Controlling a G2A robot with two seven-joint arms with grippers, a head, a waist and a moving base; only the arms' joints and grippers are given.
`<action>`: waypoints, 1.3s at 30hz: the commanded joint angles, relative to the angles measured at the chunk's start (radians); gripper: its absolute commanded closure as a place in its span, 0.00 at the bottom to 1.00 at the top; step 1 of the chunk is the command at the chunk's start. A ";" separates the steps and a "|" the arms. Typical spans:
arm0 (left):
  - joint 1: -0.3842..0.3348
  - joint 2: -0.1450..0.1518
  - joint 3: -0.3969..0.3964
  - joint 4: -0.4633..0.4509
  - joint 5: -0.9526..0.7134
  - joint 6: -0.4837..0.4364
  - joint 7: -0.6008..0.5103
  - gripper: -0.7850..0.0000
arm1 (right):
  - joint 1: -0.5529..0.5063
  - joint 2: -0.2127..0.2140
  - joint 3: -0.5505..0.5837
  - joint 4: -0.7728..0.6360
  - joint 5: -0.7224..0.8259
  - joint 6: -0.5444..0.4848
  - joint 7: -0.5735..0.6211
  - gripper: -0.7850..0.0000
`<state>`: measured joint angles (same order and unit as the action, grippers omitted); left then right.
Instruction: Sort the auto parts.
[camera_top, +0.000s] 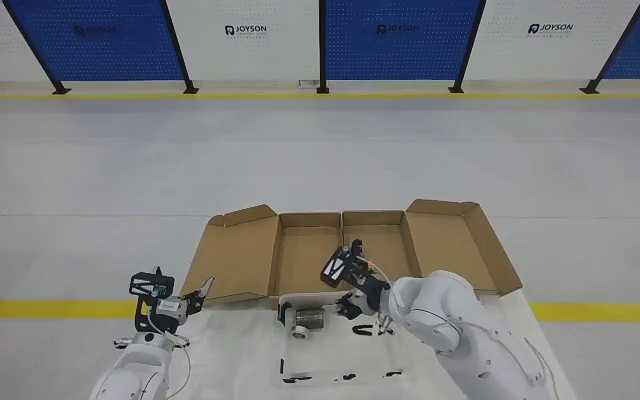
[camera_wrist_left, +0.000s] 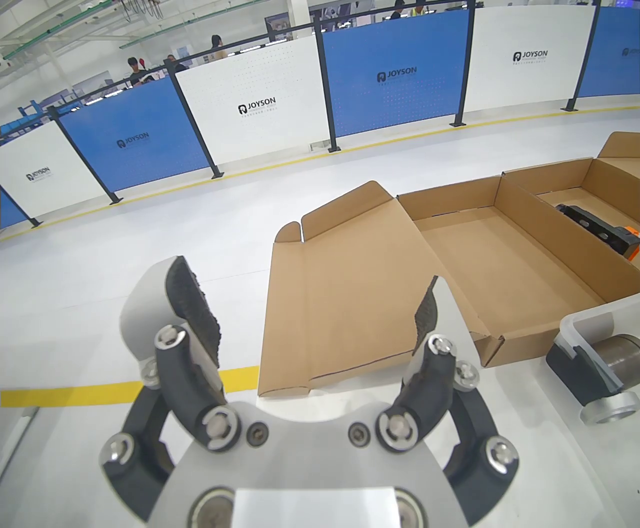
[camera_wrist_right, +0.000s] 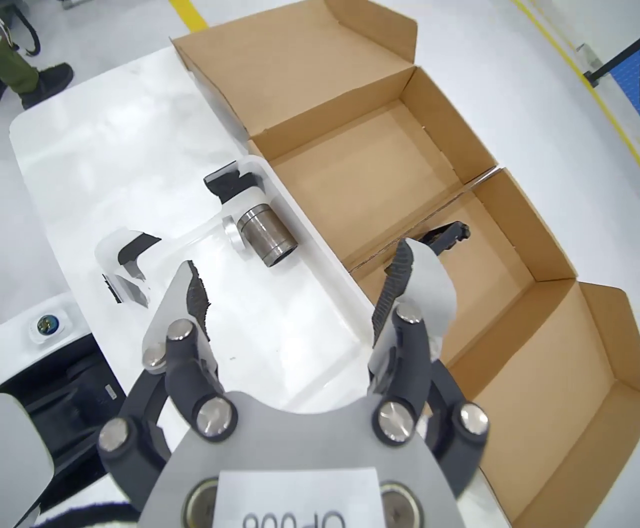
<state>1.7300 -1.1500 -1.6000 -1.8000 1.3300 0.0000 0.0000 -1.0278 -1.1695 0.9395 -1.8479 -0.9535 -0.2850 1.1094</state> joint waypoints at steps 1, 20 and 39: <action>0.000 0.000 0.000 0.000 0.000 0.000 0.000 0.00 | 0.039 -0.010 -0.039 0.031 -0.010 0.019 0.012 0.40; 0.000 0.000 0.000 0.000 0.000 0.000 0.000 0.00 | -0.268 0.068 0.350 -0.185 0.126 -0.400 -0.324 0.00; 0.067 -0.002 0.213 -0.311 0.390 -0.079 -0.375 0.00 | -0.268 0.068 0.350 -0.185 0.126 -0.400 -0.324 0.00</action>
<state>1.8016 -1.1516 -1.4158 -2.0688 1.6848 -0.0414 -0.2759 -1.2952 -1.1017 1.2886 -2.0333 -0.8272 -0.6848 0.7866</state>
